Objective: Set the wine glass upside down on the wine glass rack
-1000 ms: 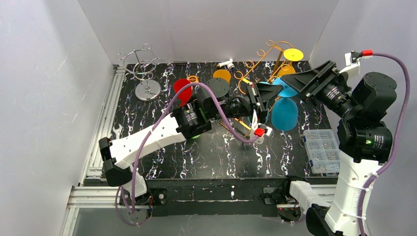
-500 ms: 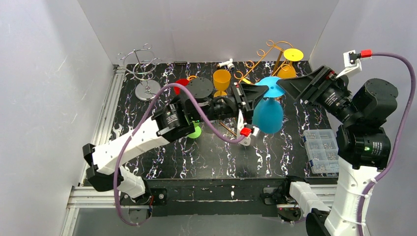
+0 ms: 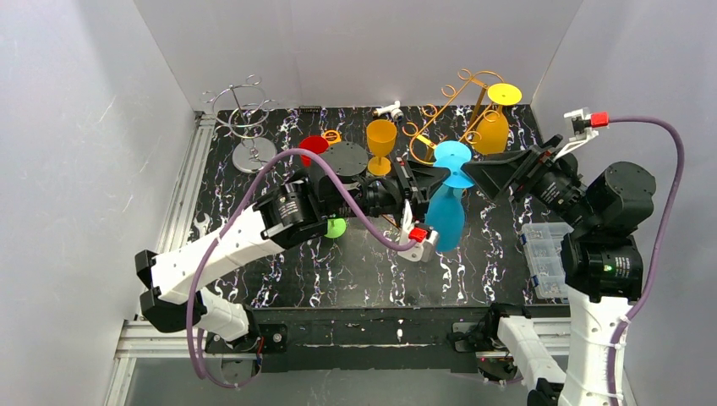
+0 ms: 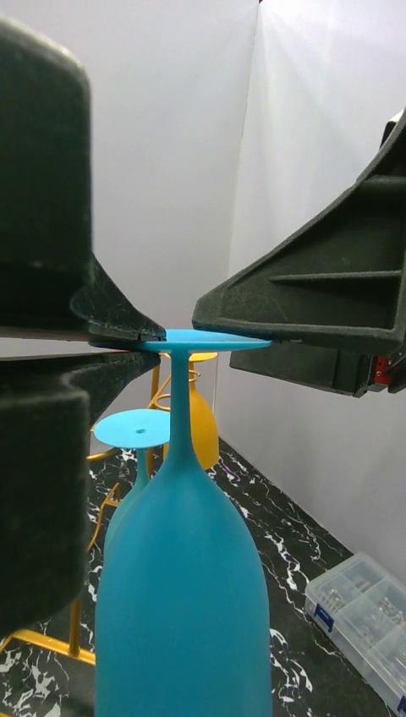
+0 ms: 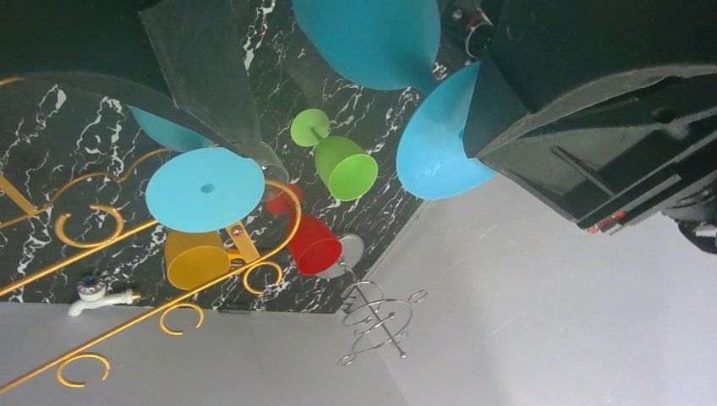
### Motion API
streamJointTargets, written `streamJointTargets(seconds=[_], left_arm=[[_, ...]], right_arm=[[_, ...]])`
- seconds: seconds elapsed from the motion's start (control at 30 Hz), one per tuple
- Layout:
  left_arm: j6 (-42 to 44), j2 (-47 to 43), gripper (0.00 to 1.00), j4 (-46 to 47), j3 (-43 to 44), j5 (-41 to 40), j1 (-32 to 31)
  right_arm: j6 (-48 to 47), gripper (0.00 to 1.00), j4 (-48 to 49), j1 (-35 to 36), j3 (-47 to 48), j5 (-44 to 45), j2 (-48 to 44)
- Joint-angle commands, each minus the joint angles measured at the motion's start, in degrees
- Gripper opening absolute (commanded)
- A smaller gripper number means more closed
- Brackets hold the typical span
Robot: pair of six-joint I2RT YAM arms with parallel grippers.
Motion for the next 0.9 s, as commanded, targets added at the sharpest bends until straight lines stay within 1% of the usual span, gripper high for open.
streamJointTargets(seconds=[0.0,0.2,0.37,0.43,0.53,0.63,0.7,0.8,0.87], left_arm=[[-0.6,-5.6,0.0,8.2,0.6,-1.5,0.2],[-0.7,-6.4,0.0,8.2,-0.4,-2.3,0.4],[2.0,-10.3,0.0,9.4,-7.9,0.1,0.4],[2.2,-11.3,0.0,9.4,-9.2,-0.3,0.4],[-0.2,-10.8,0.0,8.1,-7.1,-3.2,0.5],[-2.6,-9.9,0.0,7.9,-4.3,-5.6,1.0],[-2.6,-9.6,0.0,9.1,-3.3,-6.6,1.3],[-3.3,-8.8,0.0,9.9,-0.4,-6.7,1.6],[-4.3,-7.8,0.0,9.4,2.1,-6.2,1.6]], right_arm=[[-3.5,0.98,2.6,0.9,-3.1,-7.0,-2.3],[-4.5,0.98,1.5,2.5,-3.5,-6.5,-3.5],[-1.5,0.98,5.6,2.6,2.5,-4.8,-1.8],[-0.2,0.98,7.2,2.5,5.0,-5.0,-1.1],[2.0,0.98,10.0,2.6,7.0,-6.9,-1.0],[2.9,0.98,10.9,2.5,6.4,-9.4,-1.8],[2.9,0.98,10.5,2.5,5.0,-12.3,-2.4],[3.6,0.98,10.9,2.5,2.6,-14.1,-3.9],[5.4,0.98,13.6,2.5,1.4,-15.0,-4.3]])
